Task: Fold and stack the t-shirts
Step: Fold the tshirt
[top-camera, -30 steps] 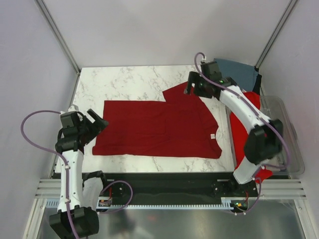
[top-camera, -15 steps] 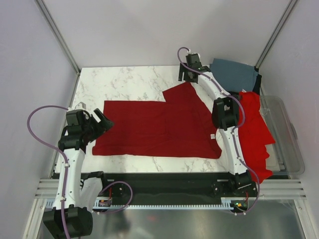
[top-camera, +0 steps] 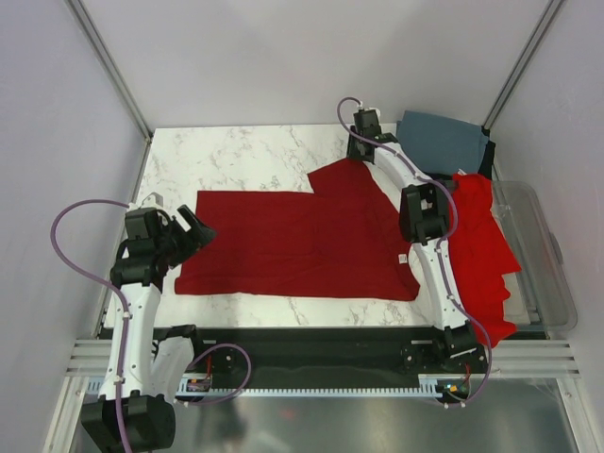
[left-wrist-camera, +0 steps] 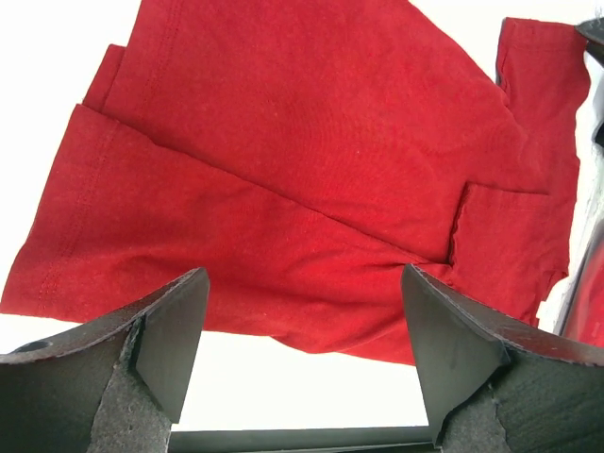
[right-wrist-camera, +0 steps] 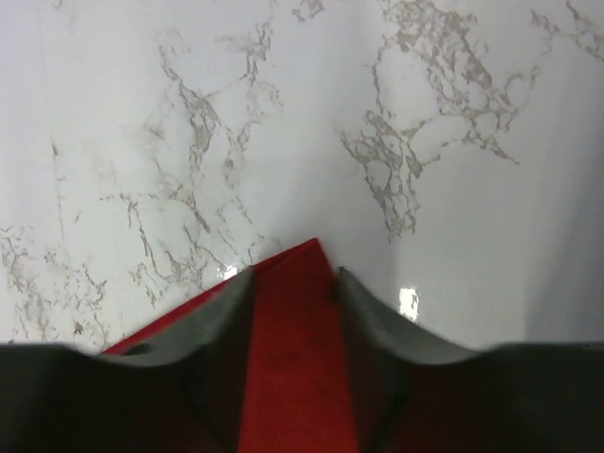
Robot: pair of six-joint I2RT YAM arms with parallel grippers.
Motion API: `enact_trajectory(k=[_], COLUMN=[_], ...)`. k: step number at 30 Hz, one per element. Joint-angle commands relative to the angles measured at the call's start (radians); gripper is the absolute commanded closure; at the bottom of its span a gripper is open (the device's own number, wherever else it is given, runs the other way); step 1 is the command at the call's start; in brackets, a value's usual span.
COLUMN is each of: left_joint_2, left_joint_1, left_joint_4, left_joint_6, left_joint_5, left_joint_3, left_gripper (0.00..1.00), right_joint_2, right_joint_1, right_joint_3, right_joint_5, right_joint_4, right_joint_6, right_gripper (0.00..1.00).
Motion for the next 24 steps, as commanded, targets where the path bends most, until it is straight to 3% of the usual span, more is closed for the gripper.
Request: enact_trajectory(k=[1, 3, 6, 13, 18, 24], left_joint_2=[-0.016, -0.016, 0.007, 0.242, 0.624, 1.025], left_joint_1=[-0.002, -0.004, -0.002, -0.002, 0.007, 0.007], left_joint_4=[0.028, 0.028, 0.033, 0.131, 0.163, 0.171], left_joint_6=[0.038, 0.038, 0.031, 0.014, -0.017, 0.003], left_joint_5=[0.005, -0.007, -0.040, -0.154, -0.265, -0.311], left_joint_3=[-0.003, -0.002, -0.003, 0.101, 0.346, 0.684], left_gripper=[0.11, 0.11, 0.11, 0.13, 0.20, 0.25], right_joint_2=[0.022, -0.010, -0.077, -0.277, -0.402, -0.401], right_joint_1=[0.011, 0.013, 0.011, 0.040, 0.088, 0.088], right_joint_3=[-0.015, -0.071, -0.172, -0.481, -0.746, -0.808], right_joint_5=[-0.041, -0.038, -0.018, -0.102, -0.148, -0.166], right_joint_4=[0.019, 0.039, 0.091, 0.324, 0.571, 0.622], right_joint_6=[0.034, 0.041, 0.055, 0.136, 0.112, 0.121], right_gripper=[0.61, 0.81, 1.00, 1.00, 1.00, 1.00])
